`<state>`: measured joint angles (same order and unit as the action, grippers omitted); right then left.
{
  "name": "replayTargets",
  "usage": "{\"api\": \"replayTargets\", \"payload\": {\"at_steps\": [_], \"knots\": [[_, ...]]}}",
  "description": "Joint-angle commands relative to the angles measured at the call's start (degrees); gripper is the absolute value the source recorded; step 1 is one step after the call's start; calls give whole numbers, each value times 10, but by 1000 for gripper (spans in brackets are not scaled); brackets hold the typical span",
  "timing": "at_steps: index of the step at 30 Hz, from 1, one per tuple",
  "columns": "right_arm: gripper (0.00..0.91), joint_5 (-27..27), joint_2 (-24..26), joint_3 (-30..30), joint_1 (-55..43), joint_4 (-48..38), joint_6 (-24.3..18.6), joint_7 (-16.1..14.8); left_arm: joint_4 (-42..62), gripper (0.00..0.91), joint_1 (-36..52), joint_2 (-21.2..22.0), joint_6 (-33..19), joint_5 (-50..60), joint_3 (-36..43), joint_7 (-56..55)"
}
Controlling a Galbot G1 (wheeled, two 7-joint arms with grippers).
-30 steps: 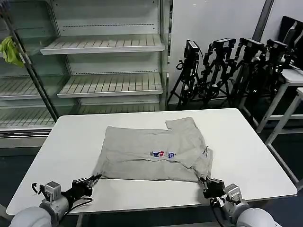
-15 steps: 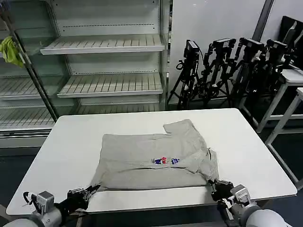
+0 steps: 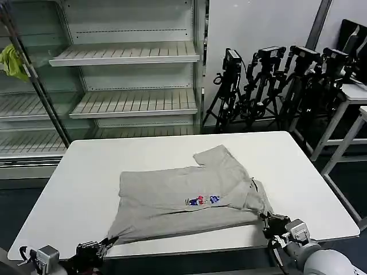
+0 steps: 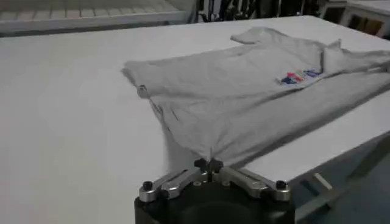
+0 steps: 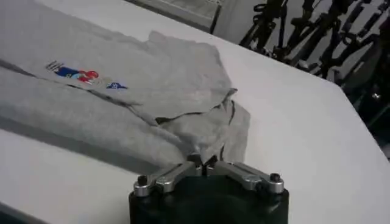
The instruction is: Fold and organize the clothes.
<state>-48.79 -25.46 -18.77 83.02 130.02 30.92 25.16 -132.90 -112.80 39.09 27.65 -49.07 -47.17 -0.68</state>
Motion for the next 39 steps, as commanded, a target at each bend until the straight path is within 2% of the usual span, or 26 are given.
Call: {"api": "replayTargets", "payload": {"at_steps": [1, 12, 13, 14, 15, 25, 33, 39], "knots": [[0, -9, 6, -3, 3, 5, 7, 9, -7, 40, -25, 4, 0, 4, -12, -1], [0, -2, 6, -19, 34, 24, 22, 5, -3, 40, -21, 12, -4, 19, -3, 0], [202, 1, 6, -21, 39, 25, 22, 5, -3, 161, -21, 13, -4, 19, -3, -1], [907, 3, 6, -22, 40, 25, 22, 6, -4, 856, -21, 13, -4, 19, -3, -1], [907, 8, 5, -24, 42, 25, 22, 8, -6, 907, -21, 13, -3, 19, -4, -1], [907, 15, 5, -81, 102, 53, 23, 9, -24, 907, -32, 19, 12, 27, -25, -6], [907, 23, 0, -178, 188, 96, 22, 12, -45, 907, -38, 34, 12, 30, -70, -7], [907, 2, 0, -244, 166, 115, 22, 9, -52, 907, 15, 36, 11, 5, -111, -6]]}}
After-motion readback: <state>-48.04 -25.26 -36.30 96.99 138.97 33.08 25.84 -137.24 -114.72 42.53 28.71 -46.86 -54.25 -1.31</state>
